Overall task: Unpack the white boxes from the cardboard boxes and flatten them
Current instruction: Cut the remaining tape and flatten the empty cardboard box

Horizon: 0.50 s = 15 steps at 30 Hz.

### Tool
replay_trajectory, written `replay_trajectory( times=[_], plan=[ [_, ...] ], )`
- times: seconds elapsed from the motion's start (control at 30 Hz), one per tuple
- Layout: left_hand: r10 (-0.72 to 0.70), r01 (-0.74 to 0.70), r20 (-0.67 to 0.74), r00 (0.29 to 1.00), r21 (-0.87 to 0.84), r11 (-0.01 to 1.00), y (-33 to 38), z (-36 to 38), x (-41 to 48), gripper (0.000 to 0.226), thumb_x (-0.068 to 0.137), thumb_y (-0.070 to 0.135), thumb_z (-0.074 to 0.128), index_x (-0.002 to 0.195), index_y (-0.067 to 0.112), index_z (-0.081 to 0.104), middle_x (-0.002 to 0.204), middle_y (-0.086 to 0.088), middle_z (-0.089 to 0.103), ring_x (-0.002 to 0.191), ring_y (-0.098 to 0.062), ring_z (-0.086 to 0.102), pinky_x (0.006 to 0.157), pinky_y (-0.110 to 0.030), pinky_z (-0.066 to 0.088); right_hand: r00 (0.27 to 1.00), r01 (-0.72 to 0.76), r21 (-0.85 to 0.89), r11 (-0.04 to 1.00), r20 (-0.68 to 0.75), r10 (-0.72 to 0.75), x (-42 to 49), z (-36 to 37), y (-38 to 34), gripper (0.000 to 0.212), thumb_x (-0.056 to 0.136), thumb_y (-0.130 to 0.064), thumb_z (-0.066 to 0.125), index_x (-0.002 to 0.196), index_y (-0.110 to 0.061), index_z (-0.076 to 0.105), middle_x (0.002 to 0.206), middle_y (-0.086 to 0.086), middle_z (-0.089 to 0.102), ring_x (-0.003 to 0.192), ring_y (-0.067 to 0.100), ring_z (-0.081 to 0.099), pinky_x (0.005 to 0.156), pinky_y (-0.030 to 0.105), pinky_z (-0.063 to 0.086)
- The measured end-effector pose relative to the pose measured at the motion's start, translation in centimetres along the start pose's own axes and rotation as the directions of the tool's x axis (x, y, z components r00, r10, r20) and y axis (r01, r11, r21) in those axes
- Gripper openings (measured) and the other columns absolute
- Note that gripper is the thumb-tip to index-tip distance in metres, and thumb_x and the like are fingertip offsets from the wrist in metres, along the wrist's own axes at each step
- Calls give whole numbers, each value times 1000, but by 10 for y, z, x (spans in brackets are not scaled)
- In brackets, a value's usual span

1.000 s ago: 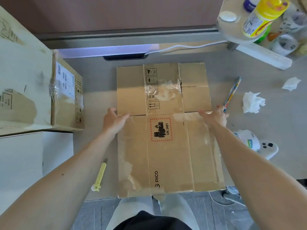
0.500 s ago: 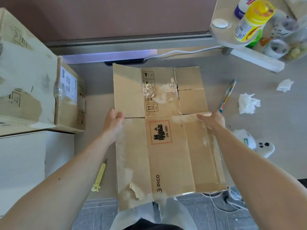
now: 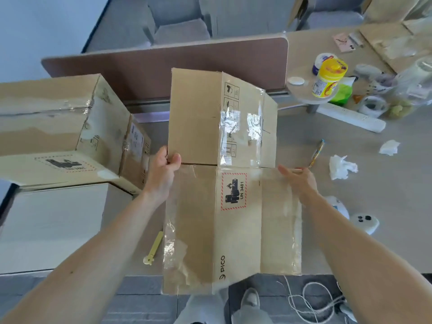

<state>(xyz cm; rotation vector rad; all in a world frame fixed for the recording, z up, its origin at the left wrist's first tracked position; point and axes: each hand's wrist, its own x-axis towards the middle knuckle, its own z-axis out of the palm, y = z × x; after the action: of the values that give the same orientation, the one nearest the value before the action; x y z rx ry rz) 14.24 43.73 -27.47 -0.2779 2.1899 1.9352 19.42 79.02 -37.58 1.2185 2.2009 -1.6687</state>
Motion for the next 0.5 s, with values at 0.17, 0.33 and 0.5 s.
replay_trajectory(
  times=[0.17,0.33,0.5],
  plan=[
    [136,-137,34,990,7,991,64,-4,-32,17,99,9,51,113,5,59,112,-26,65,101,-32,64,93,-44,52,977,88,181,980,177,-120,-9,-10,-11,63,54,-75,80,82,-19,72,88,2,70,77,23,66,70,37,55],
    [292,-288,63,954,-74,955,134,-13,-72,16,101,0,44,104,11,57,96,-14,63,80,-19,68,70,-30,59,904,148,375,915,323,-278,-58,-12,-63,73,56,-72,79,97,-14,66,78,-1,64,71,15,58,66,27,45],
    [416,-417,-34,909,-56,907,194,-39,-117,22,101,3,46,94,17,62,88,0,69,78,-13,67,64,-24,56,802,163,514,842,429,-417,-86,-8,-109,79,60,-71,79,111,-13,62,85,6,60,73,18,58,66,23,46]
  ],
)
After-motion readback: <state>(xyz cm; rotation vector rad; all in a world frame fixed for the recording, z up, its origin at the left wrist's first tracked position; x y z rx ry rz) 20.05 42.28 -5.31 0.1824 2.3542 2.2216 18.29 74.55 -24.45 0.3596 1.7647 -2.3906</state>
